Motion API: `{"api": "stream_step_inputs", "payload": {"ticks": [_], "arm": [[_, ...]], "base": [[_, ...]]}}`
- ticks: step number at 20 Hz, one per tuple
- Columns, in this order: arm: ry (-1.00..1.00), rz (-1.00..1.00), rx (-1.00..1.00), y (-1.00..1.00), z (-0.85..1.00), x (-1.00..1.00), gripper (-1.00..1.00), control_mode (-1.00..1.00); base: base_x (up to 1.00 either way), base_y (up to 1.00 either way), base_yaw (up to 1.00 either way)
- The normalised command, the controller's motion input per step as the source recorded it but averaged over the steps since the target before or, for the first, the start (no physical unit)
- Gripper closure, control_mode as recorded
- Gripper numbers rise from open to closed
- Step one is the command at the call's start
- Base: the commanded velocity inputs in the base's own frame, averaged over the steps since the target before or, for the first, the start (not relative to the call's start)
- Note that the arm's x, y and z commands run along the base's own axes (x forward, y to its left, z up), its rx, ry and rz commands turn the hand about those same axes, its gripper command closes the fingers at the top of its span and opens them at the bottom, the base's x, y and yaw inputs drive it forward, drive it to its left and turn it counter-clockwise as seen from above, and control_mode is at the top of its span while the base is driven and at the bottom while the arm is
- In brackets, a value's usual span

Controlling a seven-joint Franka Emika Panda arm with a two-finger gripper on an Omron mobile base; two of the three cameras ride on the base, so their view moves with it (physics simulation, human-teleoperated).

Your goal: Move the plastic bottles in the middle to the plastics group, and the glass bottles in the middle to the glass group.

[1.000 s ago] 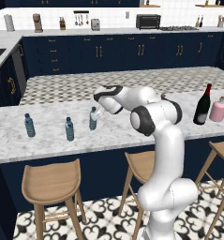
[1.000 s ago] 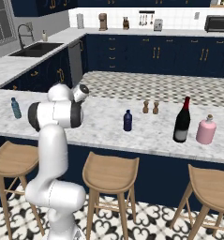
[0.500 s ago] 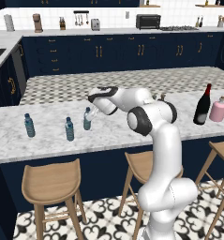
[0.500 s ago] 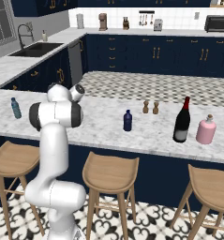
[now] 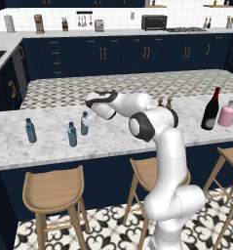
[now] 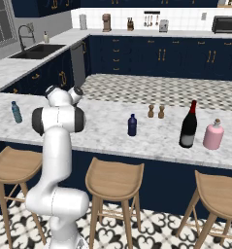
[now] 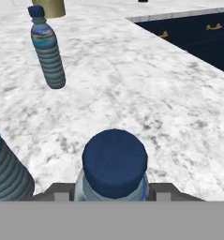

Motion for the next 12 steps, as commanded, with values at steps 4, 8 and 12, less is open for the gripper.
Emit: {"api": "stream_step_inputs", "payload": {"ticks": [4,8,12], "arm": [[0.00,0.07,0.00,0.17,-0.12,0.14,1.00,-1.00],[0.04,0.09,0.00,0.17,-0.16,0.10,1.00,-1.00],[0.07,0.08,0.00,0.10,-0.31,0.10,1.00,-1.00]], "base": [[0.00,0.00,0.00],[0.00,0.00,0.00],[0.00,0.00,0.00]]}}
